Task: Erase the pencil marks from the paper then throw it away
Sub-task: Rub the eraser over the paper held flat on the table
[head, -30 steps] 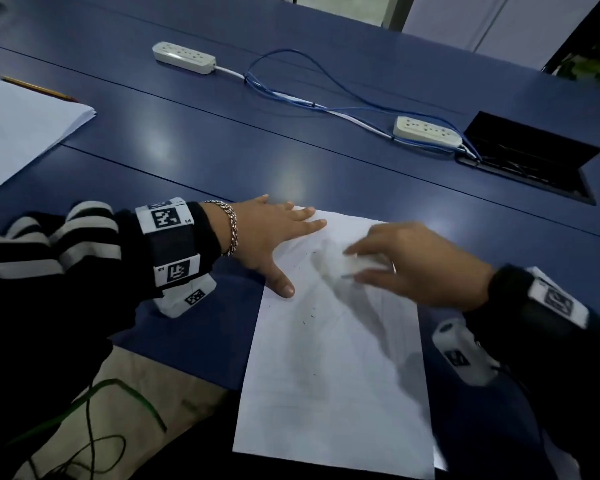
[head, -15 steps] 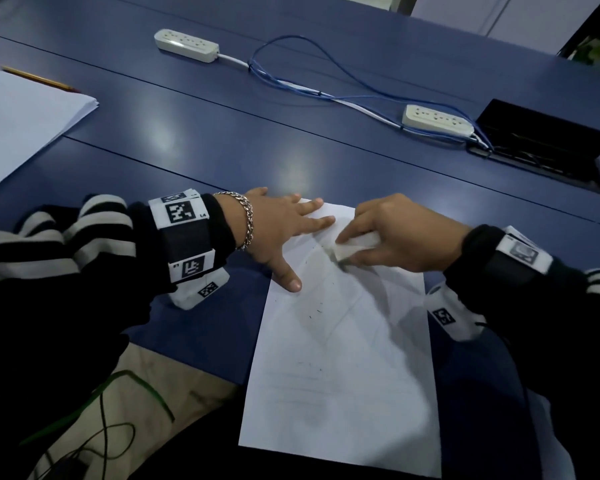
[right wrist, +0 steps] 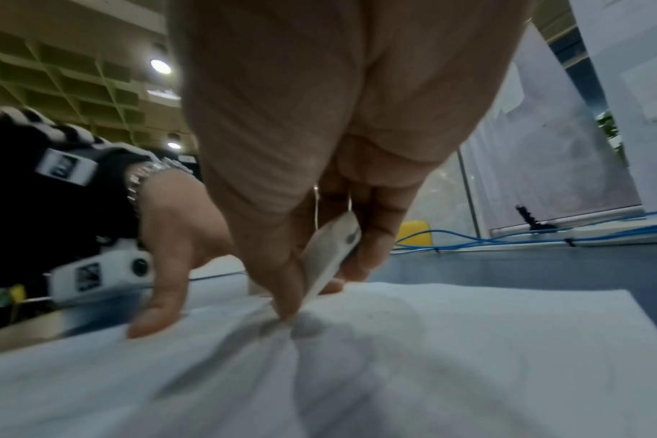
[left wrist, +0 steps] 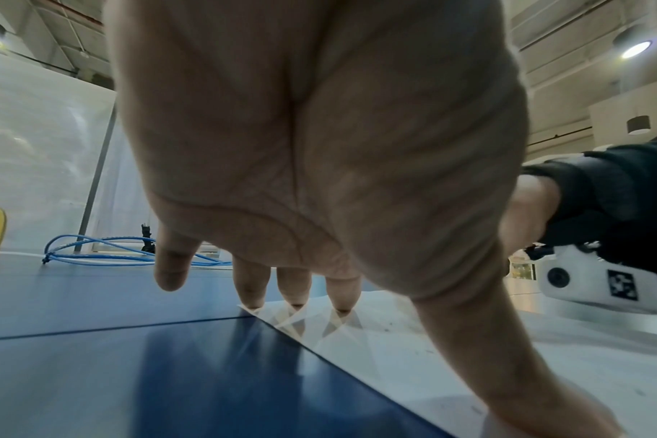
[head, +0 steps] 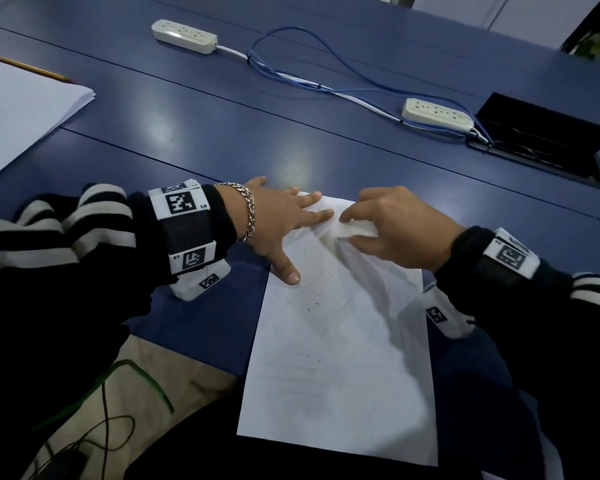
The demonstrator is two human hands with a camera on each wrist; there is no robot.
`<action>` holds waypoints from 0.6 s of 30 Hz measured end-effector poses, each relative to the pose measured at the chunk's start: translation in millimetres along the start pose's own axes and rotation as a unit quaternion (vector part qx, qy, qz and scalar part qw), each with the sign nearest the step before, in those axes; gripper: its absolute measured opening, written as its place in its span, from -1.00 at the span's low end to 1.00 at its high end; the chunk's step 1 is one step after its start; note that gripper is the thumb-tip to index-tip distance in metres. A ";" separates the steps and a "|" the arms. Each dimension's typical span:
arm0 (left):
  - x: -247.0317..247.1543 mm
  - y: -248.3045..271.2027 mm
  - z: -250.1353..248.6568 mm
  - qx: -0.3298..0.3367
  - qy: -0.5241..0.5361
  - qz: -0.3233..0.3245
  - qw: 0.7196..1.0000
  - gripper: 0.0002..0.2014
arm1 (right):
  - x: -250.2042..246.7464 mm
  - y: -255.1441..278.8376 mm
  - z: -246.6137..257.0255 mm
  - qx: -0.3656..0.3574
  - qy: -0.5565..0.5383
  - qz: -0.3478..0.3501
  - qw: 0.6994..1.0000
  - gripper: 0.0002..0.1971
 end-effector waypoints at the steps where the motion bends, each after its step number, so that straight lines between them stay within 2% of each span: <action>1: -0.3 -0.1 0.1 -0.002 0.000 0.002 1.000 0.30 | 0.7 3.4 2.8 -0.009 0.002 0.011 1.000 -0.68; 4: 0.3 -0.6 0.3 -0.001 -0.004 0.001 1.000 0.30 | 0.2 11.1 12.0 -0.042 0.006 0.062 0.997 -0.69; 10: -0.1 -0.3 0.6 0.001 -0.006 0.000 1.000 0.30 | -5.0 -3.4 5.3 0.005 0.033 0.018 0.999 -0.66; 15: -0.4 -0.3 -0.5 0.001 -0.006 0.003 1.000 0.30 | -0.1 13.6 25.7 -0.002 0.056 0.057 0.997 -0.69; 18: -1.1 -0.4 -1.5 -0.001 -0.010 0.004 1.000 0.30 | -3.8 4.7 13.4 0.035 0.042 0.036 0.998 -0.67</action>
Point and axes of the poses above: each hand's wrist, its own y-axis away from the middle knuckle, its own x-axis out of the palm, z = x × y, the point moved 2 cm from there along -y, towards the middle knuckle, and after that the axes turned 3 degrees about x, right-handed, at the moved point
